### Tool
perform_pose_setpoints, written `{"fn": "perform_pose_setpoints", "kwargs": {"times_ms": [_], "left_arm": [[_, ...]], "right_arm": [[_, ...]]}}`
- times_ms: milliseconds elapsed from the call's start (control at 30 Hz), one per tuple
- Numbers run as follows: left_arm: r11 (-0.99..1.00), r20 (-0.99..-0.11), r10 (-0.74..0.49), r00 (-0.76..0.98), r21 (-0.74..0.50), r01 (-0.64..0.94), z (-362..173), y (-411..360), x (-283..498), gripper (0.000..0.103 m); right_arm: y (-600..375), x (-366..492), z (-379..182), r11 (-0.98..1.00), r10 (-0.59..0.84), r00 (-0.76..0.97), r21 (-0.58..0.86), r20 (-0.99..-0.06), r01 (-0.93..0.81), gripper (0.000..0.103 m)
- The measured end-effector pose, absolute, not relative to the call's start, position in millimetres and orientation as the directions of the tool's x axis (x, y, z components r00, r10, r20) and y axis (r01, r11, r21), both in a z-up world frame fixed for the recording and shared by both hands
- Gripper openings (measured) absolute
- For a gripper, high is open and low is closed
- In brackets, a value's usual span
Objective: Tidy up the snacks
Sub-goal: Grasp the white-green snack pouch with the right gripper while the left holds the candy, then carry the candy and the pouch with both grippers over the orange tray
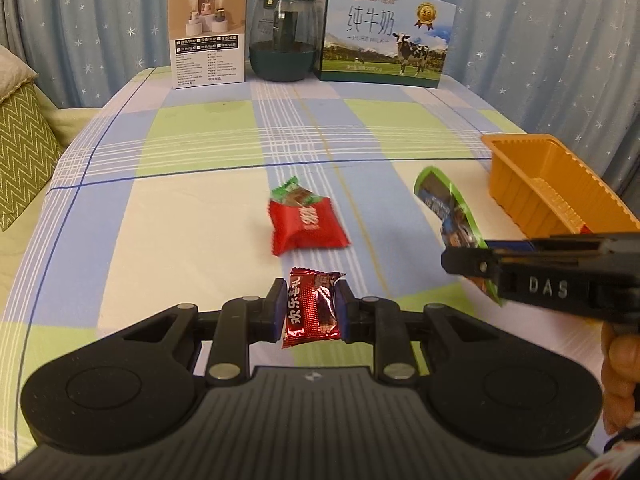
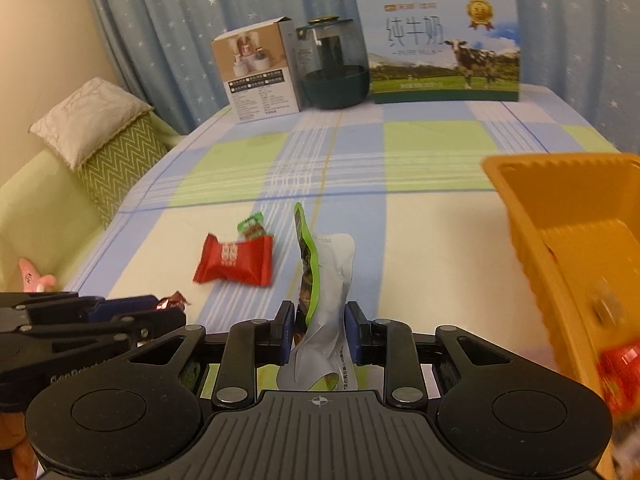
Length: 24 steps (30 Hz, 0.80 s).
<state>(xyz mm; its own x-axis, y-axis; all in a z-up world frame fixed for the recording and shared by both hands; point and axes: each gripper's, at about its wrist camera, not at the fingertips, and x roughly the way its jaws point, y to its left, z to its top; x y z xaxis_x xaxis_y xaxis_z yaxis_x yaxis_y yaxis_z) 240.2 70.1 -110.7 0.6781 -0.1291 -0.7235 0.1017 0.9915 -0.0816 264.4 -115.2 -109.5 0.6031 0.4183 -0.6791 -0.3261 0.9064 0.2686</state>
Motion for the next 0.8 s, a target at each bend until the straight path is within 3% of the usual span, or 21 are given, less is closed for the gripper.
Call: {"fn": "perform_pose_setpoints", "kwargs": {"times_ms": [800], "left_arm": [[0.984, -0.702, -0.152, 0.696, -0.174, 0.039, -56, 23, 152, 0.022]], "right_arm": [[-169, 170, -59, 0.925, 0.379, 0.646, 0.293, -0.663, -0.242, 0.027]]}}
